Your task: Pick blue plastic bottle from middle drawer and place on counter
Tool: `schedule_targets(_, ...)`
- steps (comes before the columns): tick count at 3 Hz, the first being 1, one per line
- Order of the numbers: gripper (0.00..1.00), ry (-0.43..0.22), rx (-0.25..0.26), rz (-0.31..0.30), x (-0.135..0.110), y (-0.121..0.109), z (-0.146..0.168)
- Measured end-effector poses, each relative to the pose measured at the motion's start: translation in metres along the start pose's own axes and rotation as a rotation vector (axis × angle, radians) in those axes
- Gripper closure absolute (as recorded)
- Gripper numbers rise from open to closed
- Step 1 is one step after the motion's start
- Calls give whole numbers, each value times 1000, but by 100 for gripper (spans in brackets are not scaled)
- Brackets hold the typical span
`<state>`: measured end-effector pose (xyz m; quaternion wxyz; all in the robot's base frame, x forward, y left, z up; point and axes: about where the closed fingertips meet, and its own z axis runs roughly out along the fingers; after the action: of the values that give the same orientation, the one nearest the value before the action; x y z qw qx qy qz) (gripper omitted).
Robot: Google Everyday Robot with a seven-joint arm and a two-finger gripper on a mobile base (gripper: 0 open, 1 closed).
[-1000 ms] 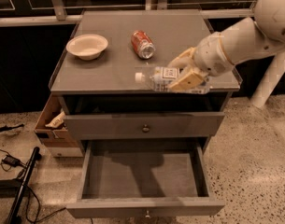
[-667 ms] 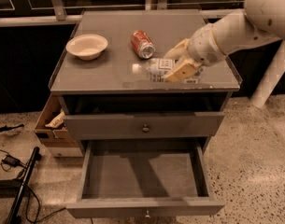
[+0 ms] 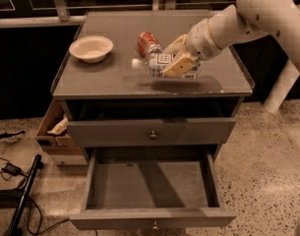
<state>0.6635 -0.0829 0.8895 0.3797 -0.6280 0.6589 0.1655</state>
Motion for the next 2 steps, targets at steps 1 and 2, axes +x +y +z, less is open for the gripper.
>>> schedule_targets(1,100,-10,-14,15,4,-9,17)
schedule_targets(2,100,-14,-28,28,10,-14,30)
